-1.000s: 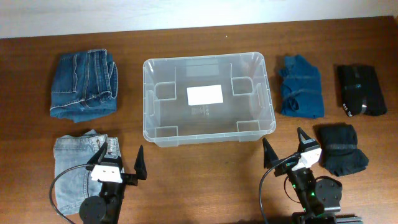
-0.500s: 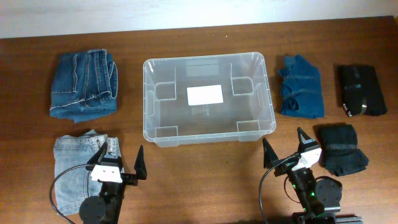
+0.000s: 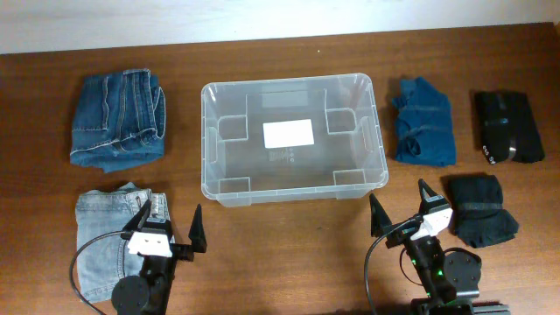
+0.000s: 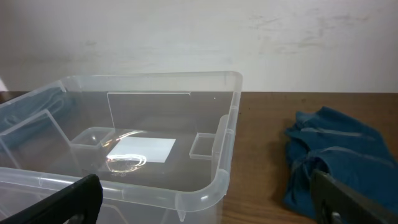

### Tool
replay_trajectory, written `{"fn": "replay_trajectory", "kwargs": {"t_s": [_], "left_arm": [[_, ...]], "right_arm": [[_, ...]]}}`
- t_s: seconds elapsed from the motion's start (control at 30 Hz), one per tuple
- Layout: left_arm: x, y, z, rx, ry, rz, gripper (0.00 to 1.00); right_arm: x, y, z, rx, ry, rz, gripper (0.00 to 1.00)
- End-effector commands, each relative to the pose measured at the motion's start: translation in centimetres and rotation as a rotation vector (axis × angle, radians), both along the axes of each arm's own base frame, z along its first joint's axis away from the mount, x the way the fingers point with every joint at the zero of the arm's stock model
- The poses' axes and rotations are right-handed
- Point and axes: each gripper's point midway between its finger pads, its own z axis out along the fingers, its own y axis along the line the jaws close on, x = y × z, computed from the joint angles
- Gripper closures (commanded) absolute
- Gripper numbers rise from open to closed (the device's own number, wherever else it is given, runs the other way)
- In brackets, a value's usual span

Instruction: Pack container

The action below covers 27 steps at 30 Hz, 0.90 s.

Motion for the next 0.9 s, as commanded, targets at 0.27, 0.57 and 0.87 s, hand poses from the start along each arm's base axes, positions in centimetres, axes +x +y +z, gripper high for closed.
{"fn": "replay_trajectory", "kwargs": {"t_s": [0.27,0.57,0.87], "left_arm": [[0.0,0.2,-0.1,0.012,-0.005,0.010,0.01],[0.2,3.7,-0.1,0.025,-0.003,0.212,0.01],[0.2,2.9,0.2,0.021,-0.016,0.165,0.01]], "right_arm": [[0.0,0.0,-0.2,0.003,0.002,-0.002,0.02],[0.0,0.0,-0.2,0.003,0.002,-0.002,0.02],[0.0,0.0,-0.2,0.003,0.002,-0.002,0.02]]}}
